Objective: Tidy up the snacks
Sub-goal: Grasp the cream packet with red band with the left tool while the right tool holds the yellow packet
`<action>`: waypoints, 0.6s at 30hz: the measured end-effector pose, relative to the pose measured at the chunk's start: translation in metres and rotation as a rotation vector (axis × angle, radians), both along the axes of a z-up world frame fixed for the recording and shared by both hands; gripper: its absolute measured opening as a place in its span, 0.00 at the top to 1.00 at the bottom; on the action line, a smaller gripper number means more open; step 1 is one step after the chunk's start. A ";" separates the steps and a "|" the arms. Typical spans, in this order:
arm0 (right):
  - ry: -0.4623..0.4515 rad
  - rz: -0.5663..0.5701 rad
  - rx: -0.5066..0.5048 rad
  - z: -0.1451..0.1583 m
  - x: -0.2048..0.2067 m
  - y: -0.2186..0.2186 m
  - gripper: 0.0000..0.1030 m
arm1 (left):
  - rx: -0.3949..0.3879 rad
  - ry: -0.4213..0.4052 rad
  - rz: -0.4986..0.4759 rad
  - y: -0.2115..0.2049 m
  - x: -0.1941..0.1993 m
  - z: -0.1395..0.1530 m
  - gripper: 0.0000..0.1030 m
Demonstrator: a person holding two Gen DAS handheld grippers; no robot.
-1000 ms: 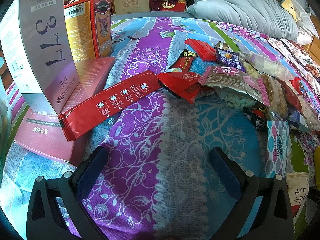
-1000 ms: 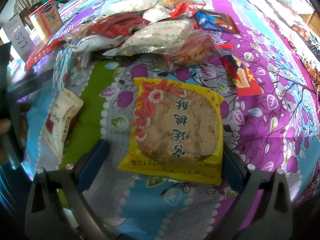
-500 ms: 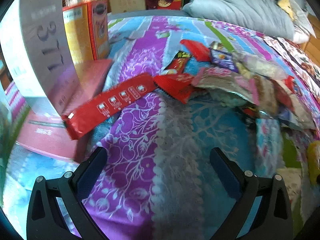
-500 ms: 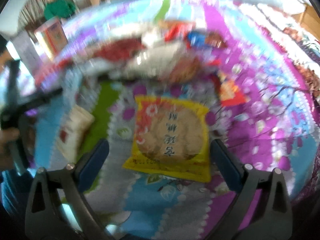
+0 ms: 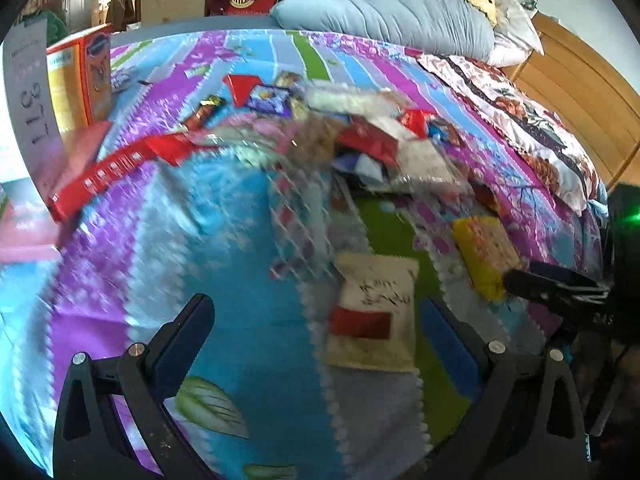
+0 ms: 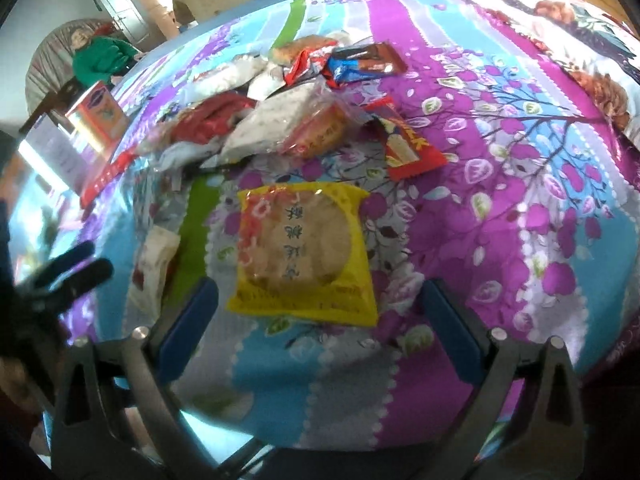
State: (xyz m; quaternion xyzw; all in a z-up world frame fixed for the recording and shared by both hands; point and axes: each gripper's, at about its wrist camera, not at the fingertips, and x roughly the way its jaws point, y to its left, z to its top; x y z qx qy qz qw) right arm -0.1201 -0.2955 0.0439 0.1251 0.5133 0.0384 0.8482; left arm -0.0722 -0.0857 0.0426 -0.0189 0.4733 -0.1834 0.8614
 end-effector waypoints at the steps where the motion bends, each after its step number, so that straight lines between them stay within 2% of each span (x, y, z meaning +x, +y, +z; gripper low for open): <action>1: 0.004 0.002 -0.012 0.000 -0.001 0.003 0.01 | 0.003 0.006 0.001 -0.001 -0.001 -0.004 0.00; 4: 0.016 0.006 -0.041 -0.005 0.003 0.007 0.01 | 0.022 0.013 -0.014 -0.011 -0.004 -0.009 0.03; 9: 0.037 0.008 -0.084 -0.009 0.005 0.012 0.03 | 0.089 0.020 -0.063 -0.031 -0.004 -0.023 0.25; 10: 0.036 0.009 -0.091 -0.009 0.005 0.013 0.07 | 0.093 0.017 -0.069 -0.033 -0.005 -0.024 0.39; 11: 0.038 0.007 -0.094 -0.010 0.006 0.013 0.10 | 0.087 0.015 -0.080 -0.034 -0.006 -0.024 0.44; 12: 0.035 0.001 -0.094 -0.009 0.005 0.012 0.13 | 0.085 0.010 -0.099 -0.037 -0.009 -0.022 0.54; 13: 0.030 -0.005 -0.088 -0.009 0.004 0.010 0.20 | 0.101 0.000 -0.102 -0.039 -0.010 -0.020 0.55; 16: 0.022 -0.015 -0.074 -0.008 0.003 0.007 0.22 | 0.134 -0.034 -0.120 -0.041 -0.016 -0.014 0.57; 18: 0.017 -0.018 -0.070 -0.008 0.002 0.007 0.22 | 0.124 -0.039 -0.117 -0.037 -0.018 -0.010 0.58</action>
